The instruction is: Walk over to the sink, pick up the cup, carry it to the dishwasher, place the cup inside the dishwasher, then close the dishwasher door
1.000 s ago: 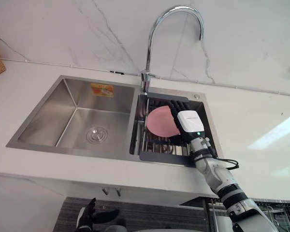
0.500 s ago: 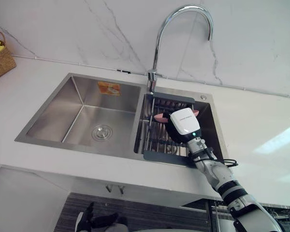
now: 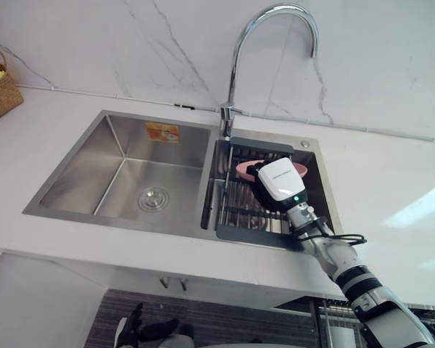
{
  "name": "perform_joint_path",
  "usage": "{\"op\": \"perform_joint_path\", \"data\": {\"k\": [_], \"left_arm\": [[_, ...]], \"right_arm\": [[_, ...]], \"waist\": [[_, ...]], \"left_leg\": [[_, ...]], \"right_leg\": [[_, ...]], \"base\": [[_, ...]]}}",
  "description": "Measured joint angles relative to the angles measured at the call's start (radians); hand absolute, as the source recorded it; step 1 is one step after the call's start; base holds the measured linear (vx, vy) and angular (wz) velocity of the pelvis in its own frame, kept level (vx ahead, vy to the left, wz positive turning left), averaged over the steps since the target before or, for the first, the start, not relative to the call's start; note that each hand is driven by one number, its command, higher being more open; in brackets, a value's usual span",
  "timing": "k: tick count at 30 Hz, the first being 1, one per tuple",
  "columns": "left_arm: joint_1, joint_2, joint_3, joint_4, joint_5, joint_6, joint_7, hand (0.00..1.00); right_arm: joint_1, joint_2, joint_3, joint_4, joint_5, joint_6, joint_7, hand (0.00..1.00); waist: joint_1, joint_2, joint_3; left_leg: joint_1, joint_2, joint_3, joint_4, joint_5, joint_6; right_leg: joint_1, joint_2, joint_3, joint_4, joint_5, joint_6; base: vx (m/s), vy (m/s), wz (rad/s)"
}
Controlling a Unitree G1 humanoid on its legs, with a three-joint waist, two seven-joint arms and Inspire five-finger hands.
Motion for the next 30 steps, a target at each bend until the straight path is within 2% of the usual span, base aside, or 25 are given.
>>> {"op": "perform_joint_path", "data": {"k": [3,6,10,13,15,19,22,25,30], "left_arm": [[0.001,-0.007,0.004,0.002,0.0,0.0,0.0,1.0],[0.0,-0.012,0.005,0.018,0.0,0.0,0.001,1.0],[-0.002,-0.012,0.005,0.031,0.001,0.0,0.003,1.0],[-0.004,-0.012,0.004,0.05,0.002,0.0,0.003,1.0],[-0.013,-0.013,0.003,0.067,0.001,0.0,0.004,1.0],[-0.02,-0.014,-0.003,0.084,0.003,0.001,0.004,1.0],[-0.02,-0.016,-0.004,0.099,0.003,0.011,0.005,1.0],[-0.019,-0.016,-0.004,0.105,0.003,0.027,0.006,1.0],[-0.019,-0.016,-0.004,0.133,-0.002,0.07,0.0,1.0]], "right_arm": [[0.005,-0.024,-0.021,-0.073,0.015,-0.033,0.003,0.0],[0.069,-0.053,-0.096,-0.244,0.078,-0.062,0.027,0.0],[0.149,-0.069,-0.196,-0.401,0.132,-0.11,0.042,0.0],[0.202,-0.089,-0.239,-0.454,0.152,-0.153,0.045,0.0],[0.232,-0.094,-0.256,-0.475,0.152,-0.176,0.045,0.0],[0.312,-0.094,-0.319,-0.537,0.152,-0.187,0.045,0.0],[0.377,-0.094,-0.434,-0.57,0.163,-0.171,0.032,0.0],[0.432,-0.094,-0.563,-0.568,0.168,-0.103,0.014,0.0],[0.538,-0.1,-0.783,-0.459,0.224,0.038,-0.091,0.0]], "waist": [[-0.013,0.006,0.004],[-0.04,0.009,0.006],[-0.056,0.011,0.005],[-0.082,0.016,0.001],[-0.085,0.019,-0.003],[-0.1,0.026,-0.015],[-0.108,0.035,-0.023],[-0.113,0.038,-0.041],[-0.166,0.041,-0.064]], "left_leg": [[-0.001,0.002,0.027,0.0,0.0,0.0],[0.003,0.004,0.047,0.001,-0.002,0.003],[0.011,0.014,0.094,0.009,-0.012,0.01],[0.015,0.019,0.11,0.015,-0.019,0.008],[0.017,0.024,0.131,0.015,-0.019,0.009],[0.019,0.034,0.145,0.015,-0.02,0.007],[0.023,0.039,0.154,0.015,-0.023,0.003],[0.027,0.047,0.185,0.015,-0.028,-0.002],[0.041,0.058,0.238,0.021,-0.046,-0.01]], "right_leg": [[-0.015,0.002,0.028,-0.002,0.01,-0.002],[-0.022,0.006,0.051,-0.002,0.016,-0.005],[-0.032,0.018,0.094,-0.002,0.022,-0.011],[-0.036,0.024,0.111,-0.002,0.023,-0.013],[-0.046,0.03,0.131,-0.002,0.026,-0.017],[-0.052,0.041,0.144,-0.005,0.03,-0.022],[-0.053,0.048,0.152,-0.008,0.033,-0.026],[-0.065,0.058,0.182,-0.009,0.037,-0.031],[-0.074,0.073,0.232,-0.018,0.041,-0.035]], "base": [[-0.03,0.002,-0.28],[-0.04,-0.005,-0.2],[-0.04,-0.011,-0.33],[-0.05,-0.02,-0.22],[-0.04,-0.018,-0.31],[-0.02,-0.031,-0.12],[-0.01,-0.025,-0.1],[-0.02,-0.021,-0.3],[-0.03,-0.016,-0.3]]}}
